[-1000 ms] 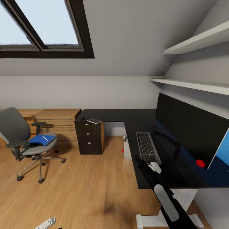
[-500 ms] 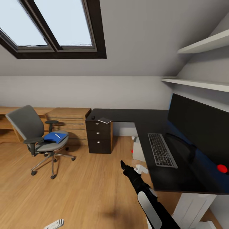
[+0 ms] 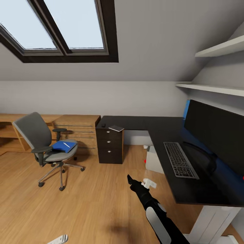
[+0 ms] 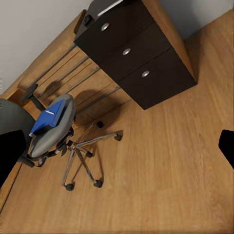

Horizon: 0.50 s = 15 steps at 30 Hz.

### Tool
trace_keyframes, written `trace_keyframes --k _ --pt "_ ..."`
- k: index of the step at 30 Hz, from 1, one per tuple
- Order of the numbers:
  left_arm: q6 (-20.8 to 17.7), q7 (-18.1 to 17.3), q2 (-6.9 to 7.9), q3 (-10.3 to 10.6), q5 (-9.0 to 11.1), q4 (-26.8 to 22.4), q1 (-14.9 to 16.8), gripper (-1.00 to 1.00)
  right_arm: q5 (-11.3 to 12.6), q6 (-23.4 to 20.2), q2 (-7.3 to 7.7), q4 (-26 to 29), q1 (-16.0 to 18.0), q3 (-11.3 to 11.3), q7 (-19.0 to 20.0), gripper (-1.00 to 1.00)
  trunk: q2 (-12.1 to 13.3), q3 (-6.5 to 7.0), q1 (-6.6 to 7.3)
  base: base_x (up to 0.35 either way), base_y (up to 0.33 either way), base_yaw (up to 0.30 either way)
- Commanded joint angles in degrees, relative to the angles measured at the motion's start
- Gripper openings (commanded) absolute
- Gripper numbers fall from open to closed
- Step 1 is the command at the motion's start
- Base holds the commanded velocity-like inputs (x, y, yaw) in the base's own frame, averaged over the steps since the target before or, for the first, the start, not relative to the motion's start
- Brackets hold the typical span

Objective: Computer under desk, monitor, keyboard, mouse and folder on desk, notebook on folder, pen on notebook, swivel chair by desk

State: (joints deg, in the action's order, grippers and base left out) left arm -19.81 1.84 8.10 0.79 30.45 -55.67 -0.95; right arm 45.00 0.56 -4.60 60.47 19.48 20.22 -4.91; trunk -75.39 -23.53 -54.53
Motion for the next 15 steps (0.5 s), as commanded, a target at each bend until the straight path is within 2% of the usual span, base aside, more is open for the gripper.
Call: trace_keyframes --k 1,3,7,8,9,12,13,14,15 --pt "-0.2 0.2 0.04 0.1 0.5 0.0 0.0 1.0 0.5 0.1 0.03 0.1 0.0 0.1 0.5 1.0 0.0 -0.05 0.0 0.0 0.013 0.0" --pt "-0.3 0.3 0.05 0.1 0.5 0.0 0.0 1.0 0.4 0.1 0.06 0.0 0.0 0.0 3.6 1.0 0.0 -0.05 0.0 0.0 0.003 0.0" --pt "-0.3 0.6 0.08 -0.2 0.7 0.0 0.0 1.0 0.3 0.3 0.2 -0.4 0.1 -0.1 5.5 1.0 0.4 0.13 0.22 0.0 0.001 0.0" --pt "-0.3 0.6 0.04 -0.2 0.7 0.0 0.0 1.0 0.3 0.5 -0.01 -4.5 0.1 -0.1 4.8 1.0 0.8 0.31 0.43 0.0 0.0 0.0" --pt "-0.3 0.6 0.03 -0.1 0.7 0.0 0.0 1.0 0.3 0.5 -0.05 -5.6 0.2 -0.1 4.4 1.0 1.2 0.49 0.65 0.0 0.0 0.0" --pt "-0.3 0.6 0.01 -0.1 0.7 0.1 0.0 1.0 0.3 0.6 -0.26 -11.5 1.1 -0.1 0.5 1.0 2.4 1.02 1.31 0.0 0.0 0.0" --pt "-0.2 0.6 -0.01 -0.1 0.6 1.3 0.0 1.0 0.3 0.5 -0.87 -14.3 2.2 -0.1 -5.0 1.0 2.8 1.2 1.53 0.0 0.0 0.0" --pt "0.0 0.6 0.0 -0.1 0.6 2.4 0.0 1.0 0.3 0.5 -1.8 -15.7 2.6 -0.1 -8.7 1.0 3.2 1.38 1.75 0.0 0.0 0.0" --pt "0.1 0.6 0.02 -0.1 0.6 2.9 0.0 1.0 0.3 0.5 -2.19 -16.2 2.7 -0.1 -9.8 1.0 3.6 1.56 1.97 0.0 0.0 0.0"
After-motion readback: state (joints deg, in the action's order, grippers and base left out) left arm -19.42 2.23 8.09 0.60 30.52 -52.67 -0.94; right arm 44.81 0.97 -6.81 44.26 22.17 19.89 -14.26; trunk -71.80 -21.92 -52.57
